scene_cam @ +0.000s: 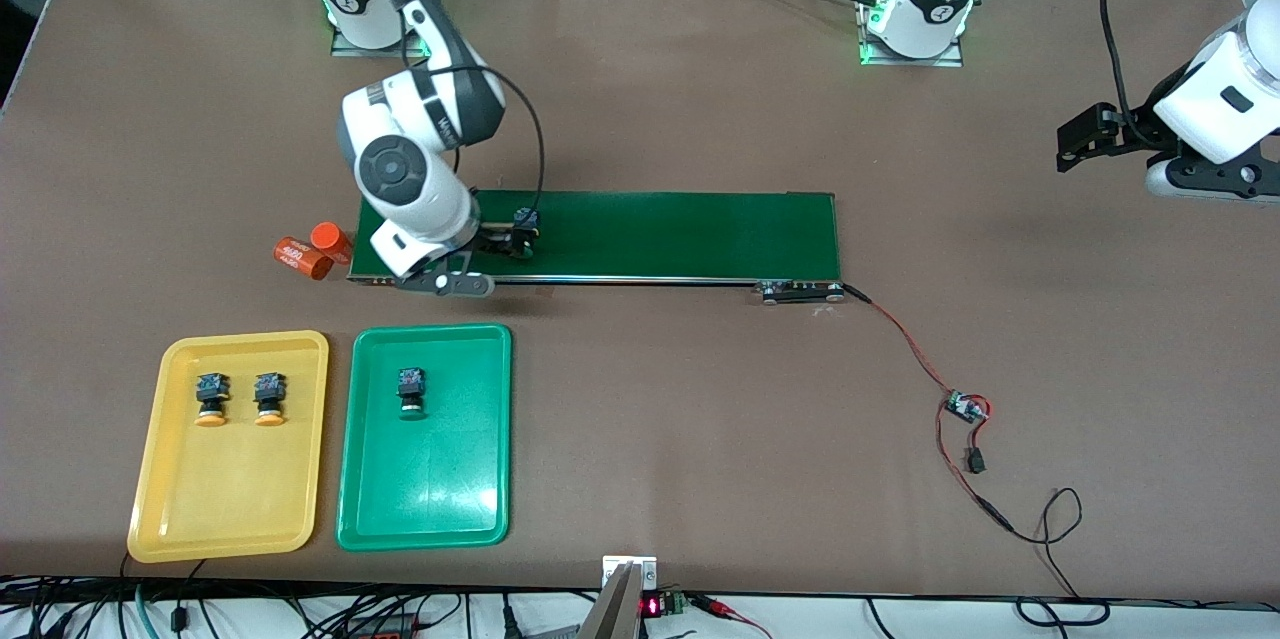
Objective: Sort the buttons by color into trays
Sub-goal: 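Move the right gripper back to the last green button on the belt, then grasp the last green-cap button with the right gripper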
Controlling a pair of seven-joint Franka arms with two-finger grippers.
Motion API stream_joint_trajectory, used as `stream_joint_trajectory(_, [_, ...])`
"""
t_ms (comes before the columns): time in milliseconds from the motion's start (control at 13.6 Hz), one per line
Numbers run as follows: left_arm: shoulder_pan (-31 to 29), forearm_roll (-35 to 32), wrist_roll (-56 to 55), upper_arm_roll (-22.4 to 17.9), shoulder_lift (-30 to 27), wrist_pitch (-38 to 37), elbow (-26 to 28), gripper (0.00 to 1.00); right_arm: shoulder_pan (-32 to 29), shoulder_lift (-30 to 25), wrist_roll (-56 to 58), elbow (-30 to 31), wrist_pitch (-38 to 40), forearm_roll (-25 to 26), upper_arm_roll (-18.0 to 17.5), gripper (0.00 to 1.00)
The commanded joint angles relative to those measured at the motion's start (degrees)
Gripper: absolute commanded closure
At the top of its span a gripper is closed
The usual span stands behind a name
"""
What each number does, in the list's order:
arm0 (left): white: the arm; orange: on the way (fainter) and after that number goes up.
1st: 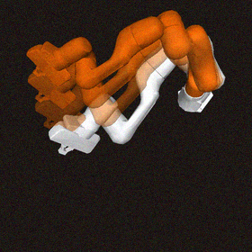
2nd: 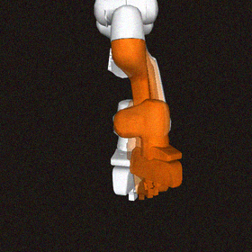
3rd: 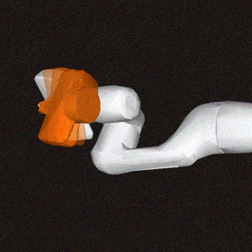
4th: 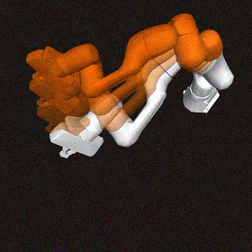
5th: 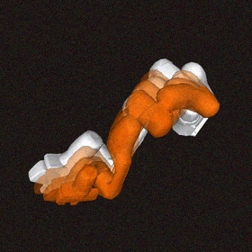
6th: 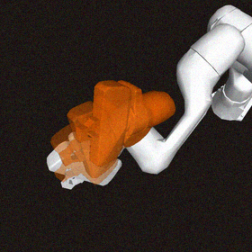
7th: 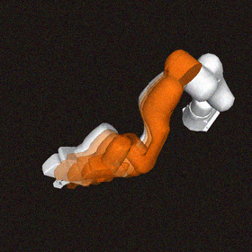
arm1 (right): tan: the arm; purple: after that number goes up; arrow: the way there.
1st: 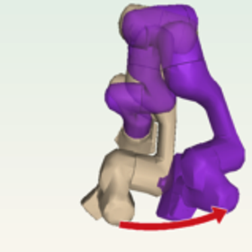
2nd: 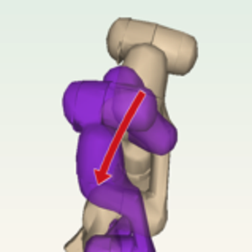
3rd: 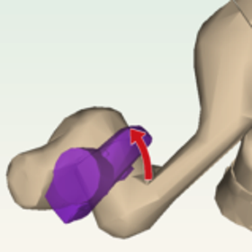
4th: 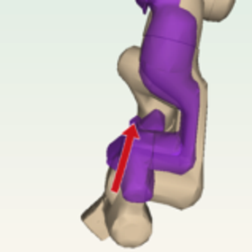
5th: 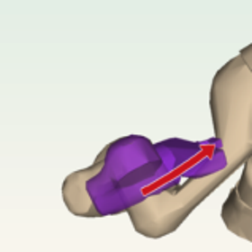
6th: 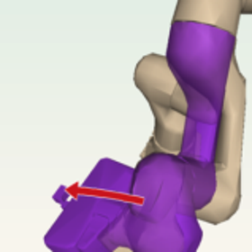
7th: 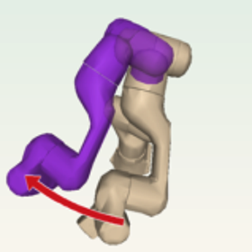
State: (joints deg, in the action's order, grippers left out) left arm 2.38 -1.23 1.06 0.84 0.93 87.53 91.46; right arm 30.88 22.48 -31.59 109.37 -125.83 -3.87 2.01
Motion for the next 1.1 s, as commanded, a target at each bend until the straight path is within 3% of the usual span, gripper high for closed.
stream_joint_trajectory(0, [0.3,-1.6,0.9,0.0,0.3,-1.3,-1.4,0.00,0.0,-2.4,-5.3,2.7,-1.0,-0.5,-2.2,0.00])
stream_joint_trajectory(660, [0.3,-1.5,0.5,0.7,0.3,-1.3,-1.4,0.00,-0.3,-2.0,-5.8,9.1,-5.7,-0.5,-2.9,0.01])
stream_joint_trajectory(733, [0.3,-1.5,0.5,0.7,0.3,-1.3,-1.4,0.00,-0.4,-2.1,-5.8,9.1,-5.6,-0.5,-2.9,0.14])
stream_joint_trajectory(806, [0.3,-1.5,0.5,0.7,0.3,-1.3,-1.4,0.00,-0.5,-2.3,-5.9,9.0,-5.0,-0.5,-2.9,0.49])
stream_joint_trajectory(1026, [0.3,-1.5,0.5,0.7,0.3,-1.3,-1.4,0.00,-0.7,-2.3,-6.1,8.6,-4.9,-0.5,-2.8,0.78])
